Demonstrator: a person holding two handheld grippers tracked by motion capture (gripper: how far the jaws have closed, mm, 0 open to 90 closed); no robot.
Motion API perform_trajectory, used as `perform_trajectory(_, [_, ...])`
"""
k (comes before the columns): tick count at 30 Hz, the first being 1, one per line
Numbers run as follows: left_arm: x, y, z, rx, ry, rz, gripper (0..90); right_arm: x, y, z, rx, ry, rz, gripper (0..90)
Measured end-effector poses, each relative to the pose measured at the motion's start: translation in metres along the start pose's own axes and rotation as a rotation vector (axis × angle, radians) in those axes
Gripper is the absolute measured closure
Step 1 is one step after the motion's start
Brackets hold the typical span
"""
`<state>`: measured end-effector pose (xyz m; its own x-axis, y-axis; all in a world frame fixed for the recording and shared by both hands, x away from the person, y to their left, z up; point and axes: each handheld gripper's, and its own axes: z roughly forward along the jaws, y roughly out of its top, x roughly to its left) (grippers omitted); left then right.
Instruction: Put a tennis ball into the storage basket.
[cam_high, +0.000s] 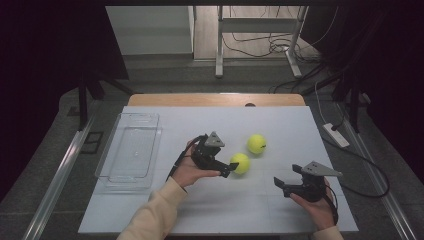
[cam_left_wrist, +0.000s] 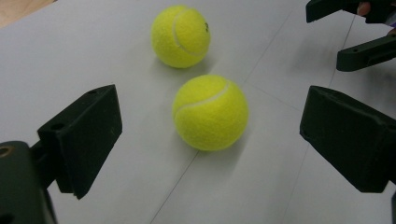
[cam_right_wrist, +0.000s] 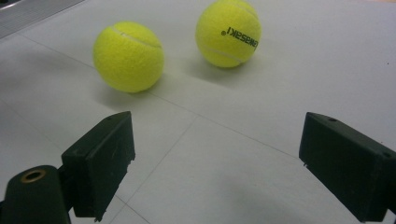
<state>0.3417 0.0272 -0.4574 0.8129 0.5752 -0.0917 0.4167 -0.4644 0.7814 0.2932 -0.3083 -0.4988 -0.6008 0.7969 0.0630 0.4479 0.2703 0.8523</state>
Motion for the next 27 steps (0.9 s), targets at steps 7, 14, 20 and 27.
perform_trajectory(7, [0.0, 0.003, 0.004, 0.005, -0.009, 0.002, 6.7, 0.0, 0.0, 0.0, 0.002, -0.002, 0.002, 10.7])
perform_trajectory(14, [-0.002, 0.007, 0.009, 0.018, -0.019, 0.004, 6.7, 0.0, 0.0, 0.0, 0.002, -0.003, 0.004, 10.7])
perform_trajectory(20, [-0.001, 0.011, 0.013, 0.028, -0.027, 0.006, 6.8, -0.001, 0.0, 0.0, 0.002, -0.003, 0.004, 10.7])
perform_trajectory(27, [-0.001, 0.012, 0.018, 0.041, -0.04, -0.002, 6.6, -0.001, 0.0, 0.0, 0.004, -0.003, 0.004, 10.7])
